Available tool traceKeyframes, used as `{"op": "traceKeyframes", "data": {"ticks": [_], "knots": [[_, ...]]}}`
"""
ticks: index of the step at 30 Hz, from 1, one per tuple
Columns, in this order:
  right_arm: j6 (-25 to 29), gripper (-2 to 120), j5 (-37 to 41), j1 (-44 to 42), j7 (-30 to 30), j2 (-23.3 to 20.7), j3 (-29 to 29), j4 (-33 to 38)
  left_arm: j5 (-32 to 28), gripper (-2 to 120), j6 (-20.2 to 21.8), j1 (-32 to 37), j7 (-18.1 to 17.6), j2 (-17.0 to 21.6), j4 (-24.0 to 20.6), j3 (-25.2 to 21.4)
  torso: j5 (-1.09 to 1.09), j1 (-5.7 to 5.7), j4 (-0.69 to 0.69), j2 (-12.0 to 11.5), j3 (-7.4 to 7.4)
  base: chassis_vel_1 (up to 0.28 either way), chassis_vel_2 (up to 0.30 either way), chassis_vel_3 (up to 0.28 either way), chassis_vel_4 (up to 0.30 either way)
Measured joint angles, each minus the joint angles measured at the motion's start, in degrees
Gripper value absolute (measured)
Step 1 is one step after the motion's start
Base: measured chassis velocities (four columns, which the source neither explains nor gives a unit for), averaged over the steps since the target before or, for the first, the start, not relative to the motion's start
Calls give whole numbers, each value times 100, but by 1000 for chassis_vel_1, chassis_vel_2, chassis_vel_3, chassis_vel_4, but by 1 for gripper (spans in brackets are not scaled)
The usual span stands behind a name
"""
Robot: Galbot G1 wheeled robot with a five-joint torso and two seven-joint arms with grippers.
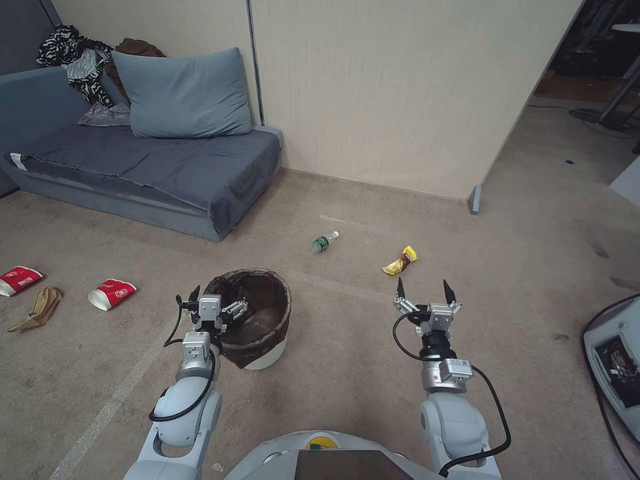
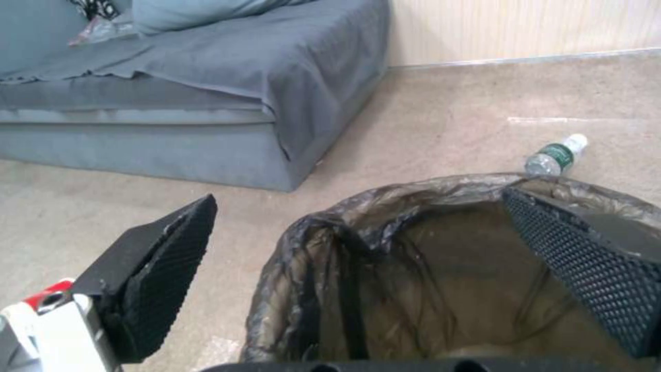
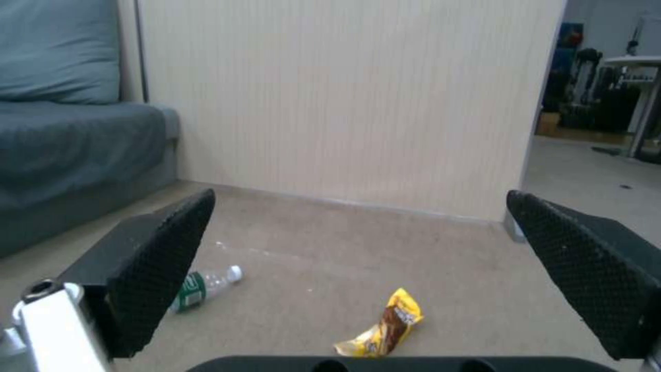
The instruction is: Pick up the trash bin, then pick up the garbage from the floor and place it into the trash bin.
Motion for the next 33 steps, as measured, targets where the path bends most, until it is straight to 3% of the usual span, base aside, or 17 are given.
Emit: {"op": "traceKeyframes", "data": {"ticks": [12,15,17,20,21,25,33], "knots": [[-64,100,-12,26,15,0,16,-55,187,100,153,132,-477,-82,-269,0,0,0,1,0,0,0,0,0,0],[-73,100,-6,33,11,0,25,-97,109,100,775,32,-1163,-112,-415,8,0,0,1,0,0,0,0,0,0],[-72,100,-6,33,11,0,25,-101,92,100,861,11,-1216,-115,-422,8,1,0,1,0,0,0,0,0,0],[-57,100,-3,10,7,0,25,-131,-222,100,1559,-244,-1464,-108,-327,-26,0,0,0,0,1,0,0,0,0],[-57,100,-3,10,7,0,25,-131,-222,100,1559,-244,-1464,-108,-327,-26,0,0,0,0,1,0,0,0,0],[-24,100,-4,-16,5,0,26,-152,-1288,100,2277,-444,-1657,-45,-200,-27,0,0,0,0,1,0,0,0,0],[-14,100,-13,-34,-2,0,22,-123,-2133,100,2668,-533,-1610,34,-4,-32,0,0,1,0,1,0,0,0,0]]}}
